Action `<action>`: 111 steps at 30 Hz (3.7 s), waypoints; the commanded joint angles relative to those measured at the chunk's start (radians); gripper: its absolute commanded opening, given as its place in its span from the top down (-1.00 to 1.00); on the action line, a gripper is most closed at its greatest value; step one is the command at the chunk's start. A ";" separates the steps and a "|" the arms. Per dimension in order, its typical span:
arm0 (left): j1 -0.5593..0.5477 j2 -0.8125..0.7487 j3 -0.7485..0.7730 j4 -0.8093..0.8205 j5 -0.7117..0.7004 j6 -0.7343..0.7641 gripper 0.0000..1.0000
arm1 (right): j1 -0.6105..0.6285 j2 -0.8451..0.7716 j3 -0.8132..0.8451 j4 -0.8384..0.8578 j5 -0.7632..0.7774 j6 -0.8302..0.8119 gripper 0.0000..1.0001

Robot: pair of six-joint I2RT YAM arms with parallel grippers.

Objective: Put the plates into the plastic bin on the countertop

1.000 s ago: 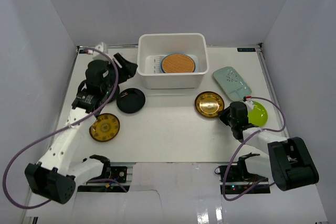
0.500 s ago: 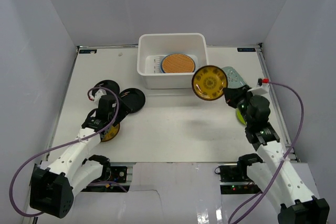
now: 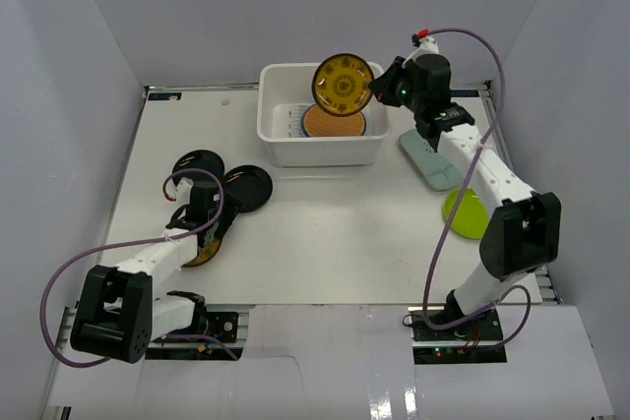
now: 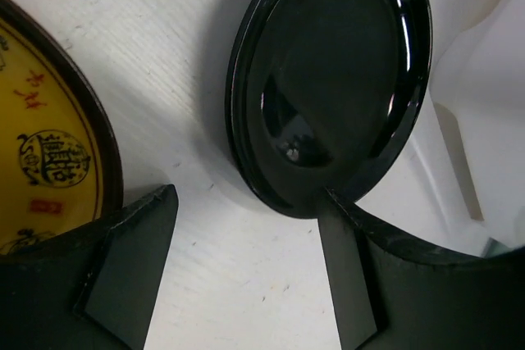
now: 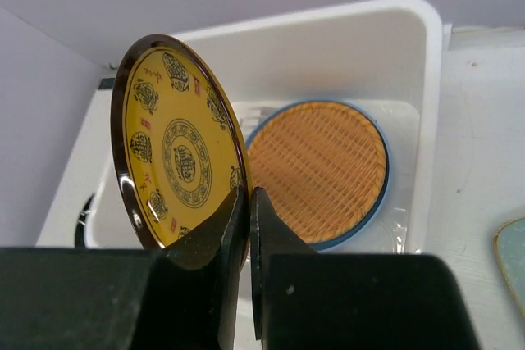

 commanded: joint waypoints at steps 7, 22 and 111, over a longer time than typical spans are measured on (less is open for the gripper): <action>0.017 0.114 -0.015 0.155 0.024 -0.044 -0.31 | 0.071 0.241 0.144 -0.096 -0.022 -0.040 0.68; 0.017 0.050 -0.055 0.192 -0.022 0.046 1.00 | 0.079 0.066 0.058 -0.119 -0.014 -0.081 -0.82; 0.045 -0.429 0.435 -0.450 -0.264 0.520 -0.49 | 0.830 0.534 -0.219 0.564 0.181 0.470 0.84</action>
